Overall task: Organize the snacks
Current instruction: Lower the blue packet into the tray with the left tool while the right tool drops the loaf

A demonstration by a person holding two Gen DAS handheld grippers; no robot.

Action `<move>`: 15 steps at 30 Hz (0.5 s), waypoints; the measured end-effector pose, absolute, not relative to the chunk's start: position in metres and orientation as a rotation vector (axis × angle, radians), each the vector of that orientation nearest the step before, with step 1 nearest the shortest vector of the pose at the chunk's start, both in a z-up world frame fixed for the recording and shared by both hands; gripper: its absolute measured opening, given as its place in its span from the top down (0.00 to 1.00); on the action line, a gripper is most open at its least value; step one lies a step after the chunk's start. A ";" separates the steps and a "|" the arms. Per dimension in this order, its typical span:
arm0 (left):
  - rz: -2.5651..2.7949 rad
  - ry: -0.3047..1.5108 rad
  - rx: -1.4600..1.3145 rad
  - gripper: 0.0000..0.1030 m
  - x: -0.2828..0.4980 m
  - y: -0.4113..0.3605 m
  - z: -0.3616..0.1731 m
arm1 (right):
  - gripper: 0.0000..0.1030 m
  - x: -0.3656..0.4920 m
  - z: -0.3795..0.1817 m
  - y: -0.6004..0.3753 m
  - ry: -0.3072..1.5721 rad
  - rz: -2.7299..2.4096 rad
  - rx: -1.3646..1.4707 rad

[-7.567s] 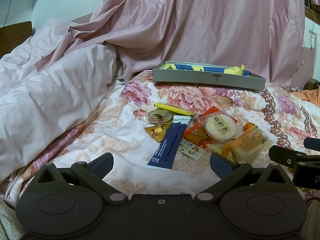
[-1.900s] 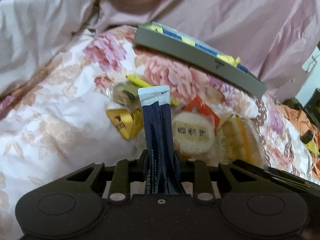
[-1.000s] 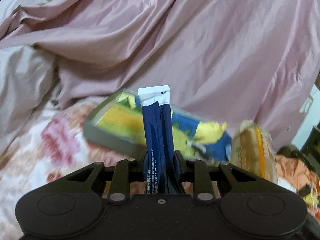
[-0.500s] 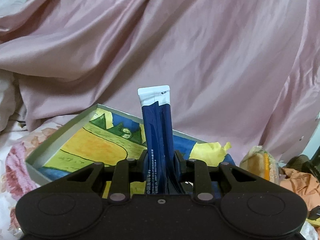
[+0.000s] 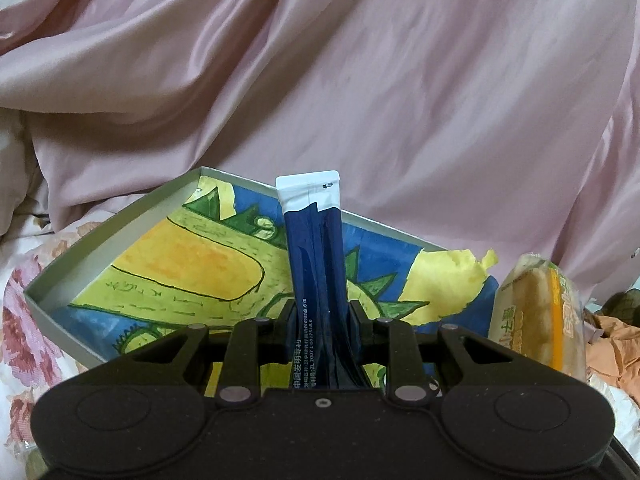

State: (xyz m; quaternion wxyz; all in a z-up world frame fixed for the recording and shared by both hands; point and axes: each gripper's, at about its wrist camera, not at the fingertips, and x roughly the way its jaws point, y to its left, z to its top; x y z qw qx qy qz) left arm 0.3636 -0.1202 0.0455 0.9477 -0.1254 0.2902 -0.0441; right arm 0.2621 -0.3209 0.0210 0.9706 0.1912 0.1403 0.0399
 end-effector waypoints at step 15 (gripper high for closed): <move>-0.083 0.660 -0.241 0.60 0.372 -0.122 0.031 | 0.44 0.269 0.016 -0.312 0.335 0.079 0.372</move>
